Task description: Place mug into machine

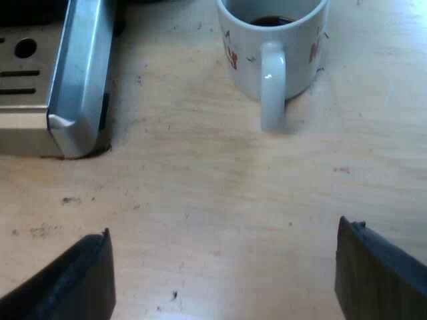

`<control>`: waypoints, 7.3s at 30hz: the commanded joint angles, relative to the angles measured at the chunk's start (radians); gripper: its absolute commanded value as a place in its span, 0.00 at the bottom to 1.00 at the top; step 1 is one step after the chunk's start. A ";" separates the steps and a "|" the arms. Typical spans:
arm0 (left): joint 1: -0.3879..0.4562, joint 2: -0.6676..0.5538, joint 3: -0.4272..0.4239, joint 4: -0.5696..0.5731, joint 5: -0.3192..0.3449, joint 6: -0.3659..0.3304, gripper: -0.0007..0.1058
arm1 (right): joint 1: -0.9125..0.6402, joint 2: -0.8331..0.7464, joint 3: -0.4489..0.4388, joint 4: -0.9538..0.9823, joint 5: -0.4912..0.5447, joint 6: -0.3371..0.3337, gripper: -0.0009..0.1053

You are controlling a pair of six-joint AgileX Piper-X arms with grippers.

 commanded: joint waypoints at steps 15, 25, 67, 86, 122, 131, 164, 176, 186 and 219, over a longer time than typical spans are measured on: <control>-0.002 0.001 -0.002 -0.045 0.007 0.004 0.77 | 0.002 -0.003 0.556 -0.788 -0.002 -0.001 0.67; -0.002 0.001 -0.002 -0.047 0.007 0.004 0.77 | 0.002 0.074 0.689 -1.240 0.111 -0.001 0.67; -0.002 0.001 -0.002 -0.047 0.007 0.004 0.77 | 0.002 0.907 0.518 -1.826 0.106 -0.008 0.01; -0.002 0.002 0.112 -0.236 -0.202 0.000 0.77 | 0.023 0.164 0.528 -1.104 -0.011 -0.034 0.01; -0.002 0.003 0.341 -0.565 -0.450 -0.031 0.77 | 0.842 0.321 0.435 -1.260 0.409 0.137 0.01; -0.002 0.003 0.341 -0.565 -0.450 -0.031 0.77 | 0.842 0.655 0.397 -1.612 0.424 0.068 0.01; -0.002 0.003 0.341 -0.565 -0.377 -0.031 0.77 | 0.837 1.027 0.117 -1.669 0.424 0.072 0.35; -0.002 0.003 0.341 -0.565 -0.377 -0.031 0.77 | 0.853 0.949 0.143 -1.632 0.499 0.072 0.50; -0.002 0.003 0.341 -0.565 -0.377 -0.031 0.77 | 0.931 0.951 0.257 -1.638 0.499 0.149 0.50; -0.002 0.003 0.341 -0.565 -0.377 -0.031 0.77 | 0.841 1.144 -0.073 -1.417 0.402 0.119 0.50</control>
